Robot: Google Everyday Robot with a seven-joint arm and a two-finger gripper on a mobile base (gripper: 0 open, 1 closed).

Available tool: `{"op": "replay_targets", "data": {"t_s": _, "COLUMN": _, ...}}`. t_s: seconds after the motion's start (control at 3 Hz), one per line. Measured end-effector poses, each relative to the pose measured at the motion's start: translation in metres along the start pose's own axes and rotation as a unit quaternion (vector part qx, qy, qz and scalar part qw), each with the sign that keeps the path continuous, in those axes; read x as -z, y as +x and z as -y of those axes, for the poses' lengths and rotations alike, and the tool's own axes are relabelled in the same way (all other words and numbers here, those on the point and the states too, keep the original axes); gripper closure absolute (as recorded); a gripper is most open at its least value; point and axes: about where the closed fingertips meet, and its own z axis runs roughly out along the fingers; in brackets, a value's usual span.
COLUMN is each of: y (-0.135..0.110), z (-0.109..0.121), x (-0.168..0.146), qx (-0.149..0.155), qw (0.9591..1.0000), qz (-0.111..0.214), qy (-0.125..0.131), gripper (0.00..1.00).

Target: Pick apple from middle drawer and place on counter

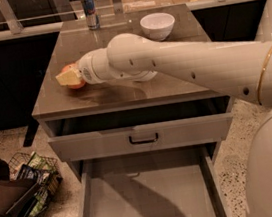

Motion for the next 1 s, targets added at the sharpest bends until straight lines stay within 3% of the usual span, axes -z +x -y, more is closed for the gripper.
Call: {"op": "replay_targets", "data": {"t_s": 1.0, "y": -0.001, "z": 0.0023, "x": -0.0035, "qx": 0.008, "qw": 0.9999, "qz": 0.007, "qy": -0.004, "gripper": 0.14}}
